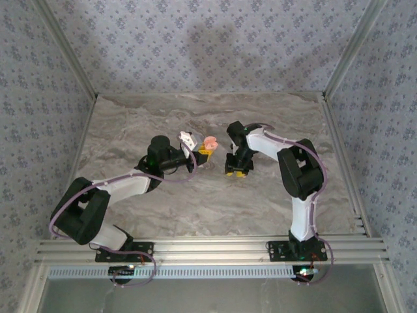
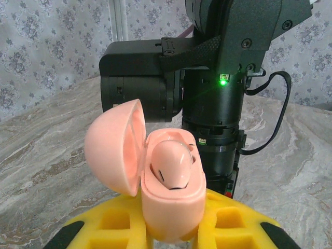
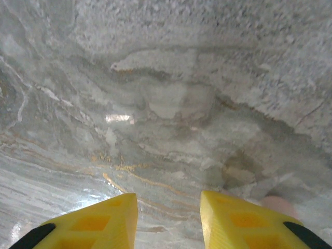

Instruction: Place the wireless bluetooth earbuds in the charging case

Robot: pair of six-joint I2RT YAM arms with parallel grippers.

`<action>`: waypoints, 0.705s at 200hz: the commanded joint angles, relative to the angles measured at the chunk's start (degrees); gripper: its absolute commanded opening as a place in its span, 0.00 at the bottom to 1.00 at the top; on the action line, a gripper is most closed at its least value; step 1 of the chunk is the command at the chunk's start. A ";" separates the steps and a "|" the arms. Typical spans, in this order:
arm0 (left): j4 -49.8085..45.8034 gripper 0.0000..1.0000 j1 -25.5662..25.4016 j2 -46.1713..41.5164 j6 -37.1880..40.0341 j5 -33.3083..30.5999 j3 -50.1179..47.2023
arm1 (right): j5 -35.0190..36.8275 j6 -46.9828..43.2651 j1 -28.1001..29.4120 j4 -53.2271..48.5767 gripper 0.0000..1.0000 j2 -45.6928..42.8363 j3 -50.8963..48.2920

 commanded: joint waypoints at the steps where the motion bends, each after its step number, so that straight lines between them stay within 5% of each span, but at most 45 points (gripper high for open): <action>1: 0.29 0.05 -0.14 -1.50 0.62 0.56 1.47 | 0.25 -0.35 0.54 -4.23 0.38 -2.59 -0.36; 141: -0.06 0.05 -0.22 -2.45 0.86 0.74 1.20 | 1.09 12.32 -2.35 -5.30 0.45 -11.81 -7.20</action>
